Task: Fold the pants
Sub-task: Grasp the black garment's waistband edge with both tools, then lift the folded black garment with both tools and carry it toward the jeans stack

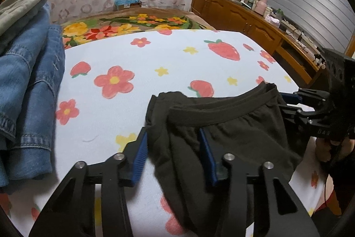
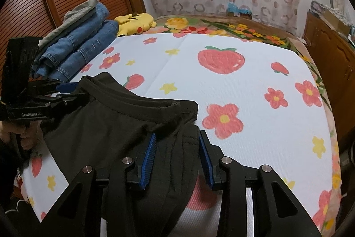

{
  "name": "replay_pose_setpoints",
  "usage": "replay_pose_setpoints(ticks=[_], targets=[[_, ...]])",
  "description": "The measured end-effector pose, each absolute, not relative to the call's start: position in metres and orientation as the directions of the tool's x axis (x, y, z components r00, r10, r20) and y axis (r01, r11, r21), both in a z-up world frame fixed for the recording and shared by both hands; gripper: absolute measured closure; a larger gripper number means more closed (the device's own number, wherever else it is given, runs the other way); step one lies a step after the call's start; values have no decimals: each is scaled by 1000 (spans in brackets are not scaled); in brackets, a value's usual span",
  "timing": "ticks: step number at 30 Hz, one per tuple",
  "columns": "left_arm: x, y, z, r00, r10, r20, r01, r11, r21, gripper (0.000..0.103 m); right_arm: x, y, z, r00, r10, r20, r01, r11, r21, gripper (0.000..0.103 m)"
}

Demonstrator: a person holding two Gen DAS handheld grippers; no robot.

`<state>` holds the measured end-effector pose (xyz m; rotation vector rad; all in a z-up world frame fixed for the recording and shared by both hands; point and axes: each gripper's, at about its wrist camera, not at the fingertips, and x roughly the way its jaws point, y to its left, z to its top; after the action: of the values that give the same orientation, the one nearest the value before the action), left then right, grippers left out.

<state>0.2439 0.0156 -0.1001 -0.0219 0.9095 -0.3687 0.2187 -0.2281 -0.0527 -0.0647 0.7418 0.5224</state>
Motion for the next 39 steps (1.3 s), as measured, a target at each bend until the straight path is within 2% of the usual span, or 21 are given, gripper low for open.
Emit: replay_pose_setpoints(ticks=[3, 7, 11, 12, 16, 20, 39], targets=[[246, 14, -99, 555, -327, -765, 303, 936, -180, 64, 219, -227, -52, 617, 430, -660, -476, 871, 123, 64], [243, 12, -94, 571, -333, -751, 305, 935, -182, 77, 219, -227, -52, 617, 429, -660, -475, 871, 122, 64], [240, 11, -88, 586, -338, -736, 307, 934, -185, 82, 219, -226, -52, 617, 430, -659, -475, 871, 124, 64], [238, 12, -86, 590, -341, -732, 308, 933, -186, 82, 219, -226, -52, 619, 427, -660, -472, 873, 123, 66], [234, 12, -81, 601, -343, -722, 311, 932, -184, 84, 219, -225, -52, 615, 431, -661, -474, 871, 128, 82], [231, 13, -78, 608, -346, -715, 312, 932, -186, 85, 220, -229, -51, 605, 450, -657, -479, 865, 151, 89], [203, 34, -41, 692, -332, -641, 303, 939, -159, 88, 196, -202, -7, 664, 478, -575, -560, 828, 41, 91]])
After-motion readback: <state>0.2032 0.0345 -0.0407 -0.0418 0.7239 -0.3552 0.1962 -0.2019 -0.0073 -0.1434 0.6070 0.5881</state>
